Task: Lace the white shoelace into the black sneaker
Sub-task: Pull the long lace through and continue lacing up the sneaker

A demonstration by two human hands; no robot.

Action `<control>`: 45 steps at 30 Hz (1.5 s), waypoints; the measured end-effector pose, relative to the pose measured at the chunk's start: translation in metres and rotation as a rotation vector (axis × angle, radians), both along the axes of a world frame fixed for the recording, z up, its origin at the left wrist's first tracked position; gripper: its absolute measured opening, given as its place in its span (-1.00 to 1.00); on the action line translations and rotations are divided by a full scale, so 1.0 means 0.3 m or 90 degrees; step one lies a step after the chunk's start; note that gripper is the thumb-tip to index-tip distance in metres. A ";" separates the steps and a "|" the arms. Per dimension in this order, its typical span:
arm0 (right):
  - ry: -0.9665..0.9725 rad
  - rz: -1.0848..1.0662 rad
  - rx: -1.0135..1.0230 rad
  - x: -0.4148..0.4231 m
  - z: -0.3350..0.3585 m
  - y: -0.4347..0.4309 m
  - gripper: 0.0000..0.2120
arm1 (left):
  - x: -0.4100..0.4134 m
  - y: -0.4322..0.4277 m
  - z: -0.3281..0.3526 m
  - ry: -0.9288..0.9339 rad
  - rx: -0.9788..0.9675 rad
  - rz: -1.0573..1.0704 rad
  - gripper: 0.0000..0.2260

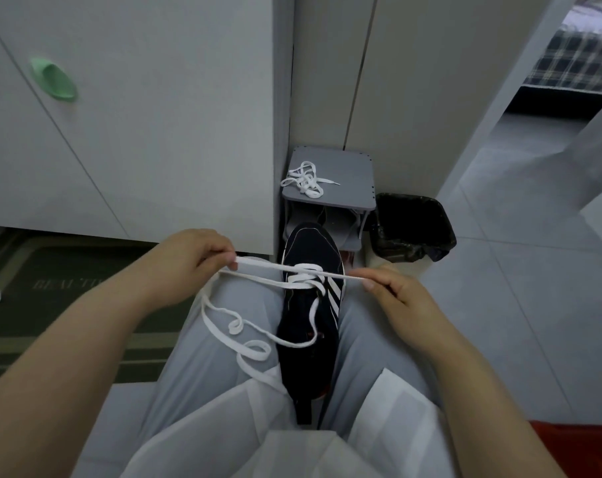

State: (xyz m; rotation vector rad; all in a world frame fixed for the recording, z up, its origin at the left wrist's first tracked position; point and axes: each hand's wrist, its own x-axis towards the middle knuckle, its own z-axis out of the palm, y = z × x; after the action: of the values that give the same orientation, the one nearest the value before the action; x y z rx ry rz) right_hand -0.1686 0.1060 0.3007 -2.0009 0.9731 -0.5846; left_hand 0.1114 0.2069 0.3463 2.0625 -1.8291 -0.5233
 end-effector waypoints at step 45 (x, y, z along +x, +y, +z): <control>-0.009 -0.089 0.055 0.252 -0.083 0.137 -0.84 | -0.230 -0.026 -0.192 -0.065 -0.108 0.012 -0.63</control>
State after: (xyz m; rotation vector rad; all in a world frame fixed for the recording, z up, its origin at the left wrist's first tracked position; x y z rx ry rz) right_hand -0.0930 0.1470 0.2756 -1.8607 1.1185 -0.6207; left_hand 0.0424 0.1992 0.2887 2.0237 -1.8388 -0.2524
